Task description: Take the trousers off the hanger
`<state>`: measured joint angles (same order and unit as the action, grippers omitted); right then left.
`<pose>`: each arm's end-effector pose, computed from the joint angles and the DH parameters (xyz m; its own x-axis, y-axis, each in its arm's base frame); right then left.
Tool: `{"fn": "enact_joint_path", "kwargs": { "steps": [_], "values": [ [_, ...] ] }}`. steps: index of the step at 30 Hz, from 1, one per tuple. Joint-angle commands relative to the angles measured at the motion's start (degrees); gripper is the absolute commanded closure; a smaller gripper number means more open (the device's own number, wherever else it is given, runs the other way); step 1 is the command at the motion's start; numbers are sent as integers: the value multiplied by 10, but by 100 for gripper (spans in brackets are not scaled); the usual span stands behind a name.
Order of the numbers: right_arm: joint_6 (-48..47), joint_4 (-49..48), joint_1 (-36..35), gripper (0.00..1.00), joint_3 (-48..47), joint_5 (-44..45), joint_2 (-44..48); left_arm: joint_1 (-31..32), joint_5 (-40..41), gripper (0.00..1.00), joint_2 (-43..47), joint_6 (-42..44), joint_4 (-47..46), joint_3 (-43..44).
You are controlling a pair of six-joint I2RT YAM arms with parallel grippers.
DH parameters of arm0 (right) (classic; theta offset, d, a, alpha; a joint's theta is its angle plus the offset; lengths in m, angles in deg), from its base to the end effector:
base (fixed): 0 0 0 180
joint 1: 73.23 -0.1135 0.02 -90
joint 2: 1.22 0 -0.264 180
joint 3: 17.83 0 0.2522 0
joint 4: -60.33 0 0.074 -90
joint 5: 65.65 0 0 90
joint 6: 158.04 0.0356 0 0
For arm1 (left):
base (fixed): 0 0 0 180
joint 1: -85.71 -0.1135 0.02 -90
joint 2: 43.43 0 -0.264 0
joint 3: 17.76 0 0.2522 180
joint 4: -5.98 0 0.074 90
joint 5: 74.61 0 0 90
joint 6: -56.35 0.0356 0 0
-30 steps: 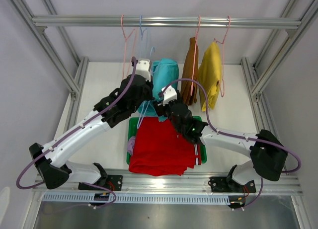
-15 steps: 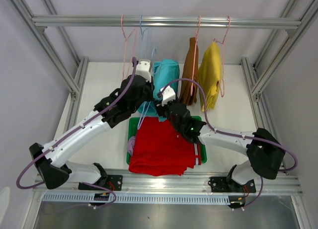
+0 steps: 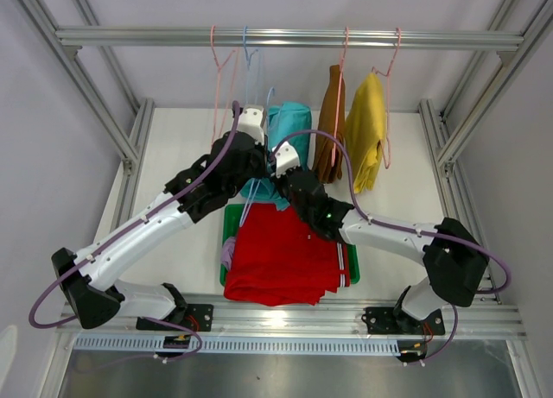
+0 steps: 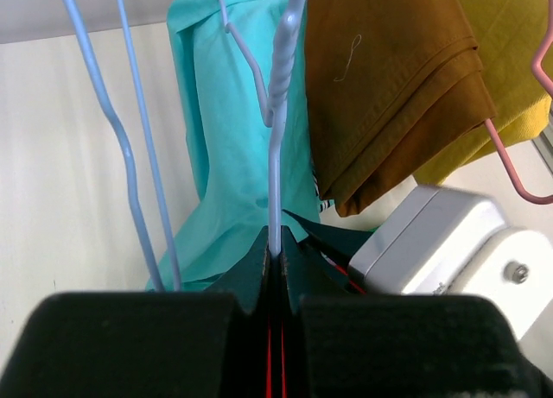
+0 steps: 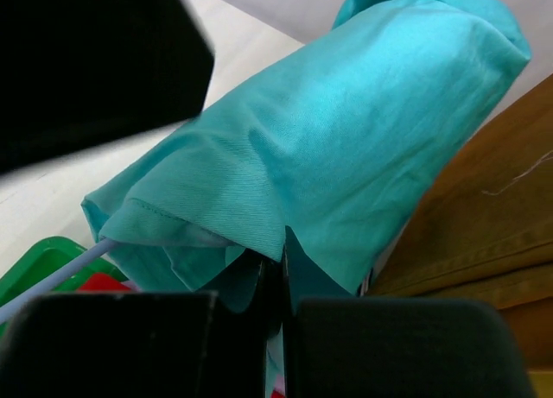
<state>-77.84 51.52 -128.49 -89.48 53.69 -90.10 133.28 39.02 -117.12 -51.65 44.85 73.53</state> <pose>0.2193 0.2856 0.2874 -0.0073 -0.2709 -0.9626 -0.4479 0.8615 -0.2391 0.2032 -0.2012 0.4045 -0.3639 -0.0216 -0.9312 0.3278 0.9328 -0.1497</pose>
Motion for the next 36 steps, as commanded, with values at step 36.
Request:
{"fn": "enact_joint_path", "kwargs": {
  "steps": [36],
  "values": [
    [-70,265,2,100,-166,64,372,-36,-46,100,-68,-20,-5,-1]
  ]
}}
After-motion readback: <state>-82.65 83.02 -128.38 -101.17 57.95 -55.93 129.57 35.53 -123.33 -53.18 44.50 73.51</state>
